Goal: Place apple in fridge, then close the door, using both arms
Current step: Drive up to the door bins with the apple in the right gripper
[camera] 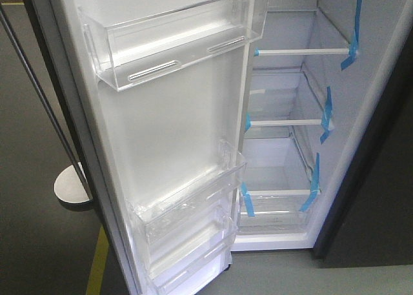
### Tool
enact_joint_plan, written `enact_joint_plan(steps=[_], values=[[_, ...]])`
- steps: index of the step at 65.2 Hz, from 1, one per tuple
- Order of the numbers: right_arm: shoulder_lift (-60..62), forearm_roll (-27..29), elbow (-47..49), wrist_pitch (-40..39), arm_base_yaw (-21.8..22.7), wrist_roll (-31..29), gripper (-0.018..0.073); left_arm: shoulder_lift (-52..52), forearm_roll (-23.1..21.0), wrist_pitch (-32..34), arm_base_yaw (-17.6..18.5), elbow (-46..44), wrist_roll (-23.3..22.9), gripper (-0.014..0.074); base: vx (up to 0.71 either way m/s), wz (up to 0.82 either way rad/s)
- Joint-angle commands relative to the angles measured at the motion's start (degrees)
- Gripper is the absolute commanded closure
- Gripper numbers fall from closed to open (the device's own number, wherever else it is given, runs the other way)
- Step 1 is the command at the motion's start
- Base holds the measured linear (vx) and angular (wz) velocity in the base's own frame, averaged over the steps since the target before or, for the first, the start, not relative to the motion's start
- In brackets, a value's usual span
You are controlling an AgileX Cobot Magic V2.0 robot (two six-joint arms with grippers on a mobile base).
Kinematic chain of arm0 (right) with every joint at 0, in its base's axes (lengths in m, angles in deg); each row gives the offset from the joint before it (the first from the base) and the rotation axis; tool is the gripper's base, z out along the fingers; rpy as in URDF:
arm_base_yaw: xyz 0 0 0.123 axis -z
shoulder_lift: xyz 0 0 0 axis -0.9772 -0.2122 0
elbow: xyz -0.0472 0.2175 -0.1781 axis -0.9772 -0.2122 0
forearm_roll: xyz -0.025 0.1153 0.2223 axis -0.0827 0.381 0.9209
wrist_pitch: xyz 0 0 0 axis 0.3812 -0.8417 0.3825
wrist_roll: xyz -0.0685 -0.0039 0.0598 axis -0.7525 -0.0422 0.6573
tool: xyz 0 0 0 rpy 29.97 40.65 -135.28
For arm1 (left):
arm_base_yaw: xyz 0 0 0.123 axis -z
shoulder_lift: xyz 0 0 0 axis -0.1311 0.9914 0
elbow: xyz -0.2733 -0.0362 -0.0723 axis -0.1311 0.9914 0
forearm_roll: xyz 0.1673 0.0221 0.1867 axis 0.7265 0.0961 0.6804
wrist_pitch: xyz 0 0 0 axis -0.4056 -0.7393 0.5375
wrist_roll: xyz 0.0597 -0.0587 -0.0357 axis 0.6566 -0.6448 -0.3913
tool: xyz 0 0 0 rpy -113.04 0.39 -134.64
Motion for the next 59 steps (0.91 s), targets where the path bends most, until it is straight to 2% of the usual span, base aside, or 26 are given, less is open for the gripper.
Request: enact_joint_plan(steps=[1,59], values=[[0.2,0.1,1.7,-4.6,-0.1,-0.2,0.0344,-0.8,-0.3,4.2,0.1,1.2,-0.2,0.0602,0.02,0.0],[0.2,0.1,1.7,-4.6,-0.1,-0.2,0.0344,-0.8,-0.3,4.2,0.1,1.2,-0.2,0.0602,0.03,0.0]])
